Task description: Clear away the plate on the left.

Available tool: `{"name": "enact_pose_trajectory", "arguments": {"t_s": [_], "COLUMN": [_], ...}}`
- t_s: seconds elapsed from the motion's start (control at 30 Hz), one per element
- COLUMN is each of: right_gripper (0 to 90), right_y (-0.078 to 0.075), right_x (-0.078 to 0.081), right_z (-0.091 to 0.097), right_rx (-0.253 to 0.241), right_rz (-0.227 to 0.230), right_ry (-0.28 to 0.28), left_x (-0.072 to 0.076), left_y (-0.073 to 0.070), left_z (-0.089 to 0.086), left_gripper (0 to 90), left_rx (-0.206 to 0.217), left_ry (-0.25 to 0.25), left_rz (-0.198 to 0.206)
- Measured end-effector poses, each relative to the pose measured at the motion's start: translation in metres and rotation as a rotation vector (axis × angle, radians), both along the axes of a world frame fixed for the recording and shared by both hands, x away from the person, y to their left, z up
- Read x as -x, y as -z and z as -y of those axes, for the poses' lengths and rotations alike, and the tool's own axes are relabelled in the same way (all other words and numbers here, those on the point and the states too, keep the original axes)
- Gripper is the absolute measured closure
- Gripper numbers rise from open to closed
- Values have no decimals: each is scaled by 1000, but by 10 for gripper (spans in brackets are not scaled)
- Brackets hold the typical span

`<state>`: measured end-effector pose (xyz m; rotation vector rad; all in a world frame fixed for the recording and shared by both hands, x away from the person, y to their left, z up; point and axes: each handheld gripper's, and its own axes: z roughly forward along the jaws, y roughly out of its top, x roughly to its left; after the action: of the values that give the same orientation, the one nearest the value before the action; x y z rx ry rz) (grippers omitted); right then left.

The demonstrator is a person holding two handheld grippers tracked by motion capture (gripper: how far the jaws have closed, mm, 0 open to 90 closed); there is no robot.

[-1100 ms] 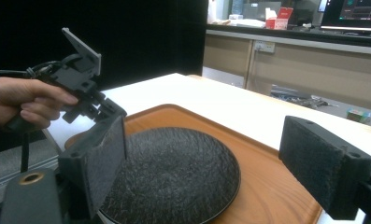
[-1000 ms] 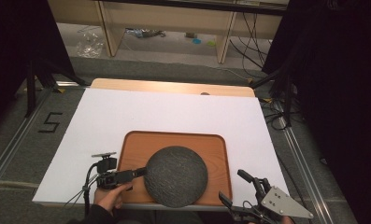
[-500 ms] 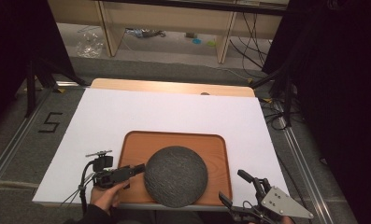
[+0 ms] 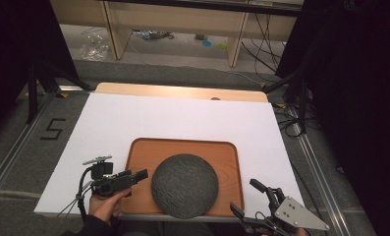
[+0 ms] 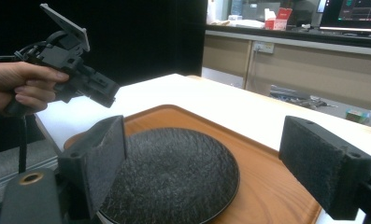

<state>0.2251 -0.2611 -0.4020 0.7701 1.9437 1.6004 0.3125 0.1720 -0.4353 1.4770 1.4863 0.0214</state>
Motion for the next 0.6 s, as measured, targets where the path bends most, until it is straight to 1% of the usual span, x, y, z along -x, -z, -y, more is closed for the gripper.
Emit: {"name": "enact_pose_trajectory", "arguments": {"t_s": [0.03, 0.07, 0.13, 0.2, 0.3, 0.37, 0.43, 0.47, 0.5, 0.53, 0.57, 0.6], "right_gripper": [160, 160, 160, 160, 160, 160, 160, 160, 160, 159, 160, 159], "right_y": [0, 0, 0, 0, 0, 0, 0, 0, 0, 0, 0, 0], "right_x": [0, 0, 0, 0, 0, -1, 0, 0, 0, 0, -1, 0], "right_z": [0, 0, 0, 0, 0, 1, 0, 0, 0, 0, 1, 0], "right_rx": [0, 2, 1, 2, 1, 6, 0, -3, -2, 1, 3, -2], "right_rz": [0, 1, 0, 1, -4, 18, 6, -3, -4, 1, 15, 0], "right_ry": [0, 1, 1, 1, 3, 11, 10, 5, 5, 11, 12, 10], "left_x": [0, 0, 1, 1, 3, 5, 6, 7, 8, 9, 9, 11], "left_y": [-1, -1, -4, -7, -12, -15, -17, -19, -20, -21, -21, -24], "left_z": [-1, -4, -5, -7, -10, -10, -10, -11, -10, -10, -10, -10], "left_gripper": [244, 241, 232, 230, 226, 221, 220, 218, 216, 216, 215, 214], "left_rx": [10, 4, -10, -22, -45, -71, -88, -98, -101, -113, -113, -114], "left_ry": [0, 11, -2, -10, -3, 2, 11, 15, 17, 24, 24, 38], "left_rz": [2, 9, 24, 50, 91, 113, 136, 141, 157, 170, 170, 199]}}
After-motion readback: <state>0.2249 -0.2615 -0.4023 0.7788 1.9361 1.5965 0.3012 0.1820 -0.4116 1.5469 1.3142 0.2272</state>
